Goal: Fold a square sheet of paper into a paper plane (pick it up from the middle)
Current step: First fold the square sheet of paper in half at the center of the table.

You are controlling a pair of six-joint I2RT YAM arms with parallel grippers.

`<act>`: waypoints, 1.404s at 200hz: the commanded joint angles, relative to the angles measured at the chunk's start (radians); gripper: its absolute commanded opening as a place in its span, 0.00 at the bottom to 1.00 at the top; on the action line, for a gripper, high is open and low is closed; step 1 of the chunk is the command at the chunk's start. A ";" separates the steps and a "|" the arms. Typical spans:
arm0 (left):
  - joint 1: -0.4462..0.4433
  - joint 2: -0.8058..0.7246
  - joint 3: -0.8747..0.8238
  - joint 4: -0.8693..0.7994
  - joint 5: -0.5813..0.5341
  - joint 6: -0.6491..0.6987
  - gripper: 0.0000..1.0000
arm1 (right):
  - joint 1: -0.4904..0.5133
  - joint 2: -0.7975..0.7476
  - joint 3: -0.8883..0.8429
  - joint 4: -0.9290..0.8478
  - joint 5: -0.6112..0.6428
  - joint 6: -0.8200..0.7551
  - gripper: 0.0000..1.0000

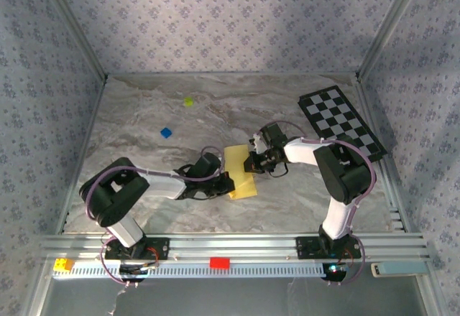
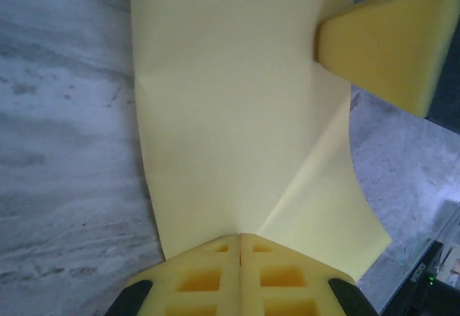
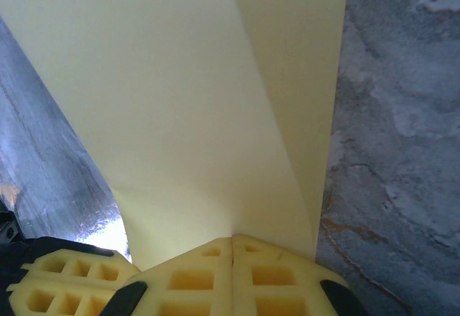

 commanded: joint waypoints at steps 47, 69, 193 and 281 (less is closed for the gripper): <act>-0.018 -0.086 -0.030 -0.099 -0.029 0.009 0.00 | -0.010 0.077 -0.064 -0.137 0.186 0.001 0.00; -0.018 -0.113 0.008 -0.092 -0.030 0.011 0.00 | -0.010 0.078 -0.063 -0.137 0.186 0.003 0.00; -0.044 0.015 -0.054 0.012 0.013 -0.034 0.00 | -0.010 0.083 -0.067 -0.137 0.189 -0.001 0.00; -0.076 -0.098 -0.087 -0.117 0.009 0.061 0.00 | -0.015 0.086 -0.067 -0.138 0.189 -0.003 0.00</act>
